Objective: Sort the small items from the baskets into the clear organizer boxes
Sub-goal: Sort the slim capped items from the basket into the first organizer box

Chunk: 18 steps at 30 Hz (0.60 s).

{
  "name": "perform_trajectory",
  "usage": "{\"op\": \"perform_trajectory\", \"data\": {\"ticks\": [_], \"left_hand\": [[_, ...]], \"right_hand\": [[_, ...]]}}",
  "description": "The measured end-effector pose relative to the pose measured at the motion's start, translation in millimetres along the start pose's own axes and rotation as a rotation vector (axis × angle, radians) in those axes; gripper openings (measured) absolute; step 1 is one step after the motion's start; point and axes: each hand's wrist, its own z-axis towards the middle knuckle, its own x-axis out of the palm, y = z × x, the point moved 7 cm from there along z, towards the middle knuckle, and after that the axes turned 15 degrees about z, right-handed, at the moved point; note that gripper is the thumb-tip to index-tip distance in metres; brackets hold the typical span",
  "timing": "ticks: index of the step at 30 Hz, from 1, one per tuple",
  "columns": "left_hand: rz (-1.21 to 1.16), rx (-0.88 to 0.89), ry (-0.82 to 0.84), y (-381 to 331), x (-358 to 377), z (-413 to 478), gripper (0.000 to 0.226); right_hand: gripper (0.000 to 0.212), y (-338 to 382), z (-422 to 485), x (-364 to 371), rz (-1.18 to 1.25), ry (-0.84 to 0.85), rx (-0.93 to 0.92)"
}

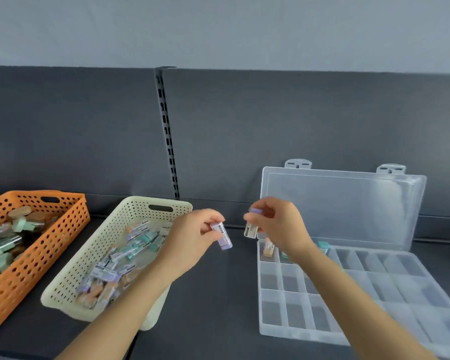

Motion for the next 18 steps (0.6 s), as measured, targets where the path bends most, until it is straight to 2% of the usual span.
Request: {"op": "perform_trajectory", "data": {"ticks": [13,18], "left_hand": [[0.001,0.240,0.139,-126,92,18,0.020],[0.062,0.331,0.160,-164,125,29,0.015]], "right_hand": [[0.010,-26,-31,-157,-0.197,-0.227,-0.029],[0.012,-43,-39,-194,-0.243,-0.247,0.006]]}}
